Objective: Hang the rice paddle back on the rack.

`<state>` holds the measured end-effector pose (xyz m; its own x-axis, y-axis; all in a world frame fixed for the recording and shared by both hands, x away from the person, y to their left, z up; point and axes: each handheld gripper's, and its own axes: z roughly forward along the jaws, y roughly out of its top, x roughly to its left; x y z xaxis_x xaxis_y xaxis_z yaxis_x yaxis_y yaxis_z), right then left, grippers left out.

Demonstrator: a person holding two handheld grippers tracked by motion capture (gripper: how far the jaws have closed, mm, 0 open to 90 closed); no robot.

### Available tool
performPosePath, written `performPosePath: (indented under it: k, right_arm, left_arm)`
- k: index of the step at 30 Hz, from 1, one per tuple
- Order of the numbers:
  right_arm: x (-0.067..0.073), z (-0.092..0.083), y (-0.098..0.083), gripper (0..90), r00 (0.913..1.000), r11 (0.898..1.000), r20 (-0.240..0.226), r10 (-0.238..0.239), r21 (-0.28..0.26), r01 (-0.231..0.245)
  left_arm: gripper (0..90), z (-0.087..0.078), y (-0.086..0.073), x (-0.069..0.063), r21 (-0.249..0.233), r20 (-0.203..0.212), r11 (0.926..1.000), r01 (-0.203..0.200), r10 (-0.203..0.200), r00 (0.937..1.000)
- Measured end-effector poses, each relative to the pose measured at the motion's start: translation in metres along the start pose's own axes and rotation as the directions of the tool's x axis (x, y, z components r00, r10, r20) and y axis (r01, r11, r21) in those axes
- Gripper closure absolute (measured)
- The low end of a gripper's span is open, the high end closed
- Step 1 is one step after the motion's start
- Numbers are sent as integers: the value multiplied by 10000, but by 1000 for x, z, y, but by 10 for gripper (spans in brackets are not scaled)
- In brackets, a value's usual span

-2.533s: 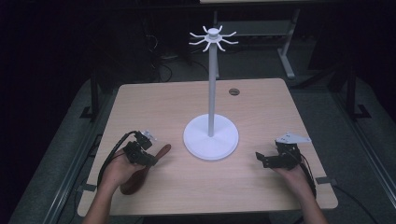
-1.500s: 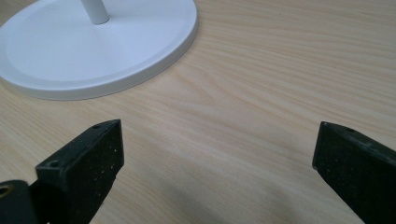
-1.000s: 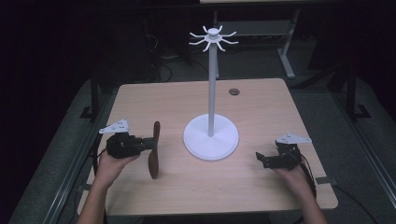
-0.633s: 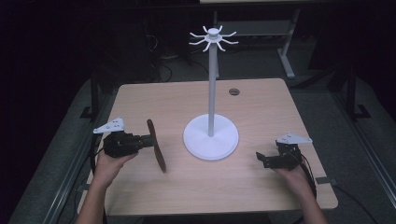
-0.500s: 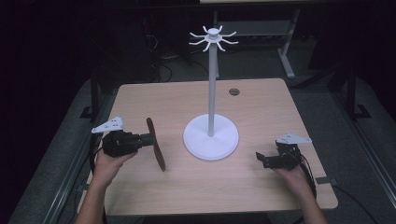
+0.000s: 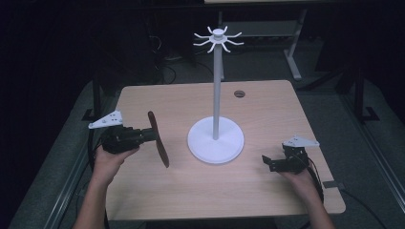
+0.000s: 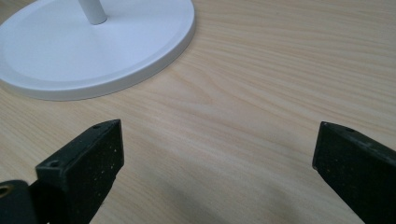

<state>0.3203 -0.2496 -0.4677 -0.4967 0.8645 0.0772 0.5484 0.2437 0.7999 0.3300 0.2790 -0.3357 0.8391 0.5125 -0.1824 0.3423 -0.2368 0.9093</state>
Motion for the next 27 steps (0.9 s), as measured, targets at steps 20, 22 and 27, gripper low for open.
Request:
performPosePath:
  k: [20, 22, 27]
  right_arm:
    - [0, 1, 0, 17, 10000, 10000, -1, 39, 61, -39]
    - [0, 1, 0, 17, 10000, 10000, -12, 46, 56, -46]
    - [0, 1, 0, 17, 10000, 10000, -23, 29, 54, -28]
  left_arm:
    - [770, 6, 45, 0, -51, 71, 9993, -359, 359, 9993]
    - [770, 6, 48, 0, -17, 96, 9993, -380, 380, 9992]
    - [769, 9, 64, 2, -183, 197, 9990, -397, 401, 9990]
